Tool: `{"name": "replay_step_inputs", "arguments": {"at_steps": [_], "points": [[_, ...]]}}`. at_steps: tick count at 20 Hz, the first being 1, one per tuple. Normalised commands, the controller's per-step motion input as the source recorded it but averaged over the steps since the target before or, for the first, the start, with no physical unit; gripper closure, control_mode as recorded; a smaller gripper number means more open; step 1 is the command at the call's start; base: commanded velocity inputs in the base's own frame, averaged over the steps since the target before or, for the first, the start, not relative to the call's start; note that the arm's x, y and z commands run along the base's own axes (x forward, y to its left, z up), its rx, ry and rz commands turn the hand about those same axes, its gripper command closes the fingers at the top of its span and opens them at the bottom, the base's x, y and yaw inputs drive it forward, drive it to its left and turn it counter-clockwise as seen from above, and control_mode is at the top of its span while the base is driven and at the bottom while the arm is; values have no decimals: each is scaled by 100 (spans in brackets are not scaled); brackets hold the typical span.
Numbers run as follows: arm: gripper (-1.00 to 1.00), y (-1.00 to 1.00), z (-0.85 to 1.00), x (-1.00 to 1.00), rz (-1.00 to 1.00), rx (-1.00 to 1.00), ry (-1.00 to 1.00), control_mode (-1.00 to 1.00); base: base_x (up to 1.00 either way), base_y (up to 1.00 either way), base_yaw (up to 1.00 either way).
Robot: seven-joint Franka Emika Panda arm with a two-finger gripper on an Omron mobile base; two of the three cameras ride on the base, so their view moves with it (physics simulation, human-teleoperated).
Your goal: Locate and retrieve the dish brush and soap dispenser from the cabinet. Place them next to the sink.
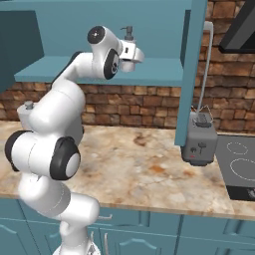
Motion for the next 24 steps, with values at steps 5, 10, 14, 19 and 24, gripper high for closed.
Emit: {"name": "replay_step_inputs", "arguments": {"at_steps": [5, 10, 14, 19, 24], "points": [[100, 7, -1, -27, -3, 0, -7, -100, 0, 0, 0], [100, 16, 0, -42, -5, 0, -8, -100, 0, 0, 0], [100, 28, 13, -51, -8, -3, 0, -100, 0, 0, 0], [100, 12, 38, -64, -5, -5, 6, -100, 0, 0, 0], [100, -2, 3, -69, 2, 0, 1, -100, 0, 0, 0]]}}
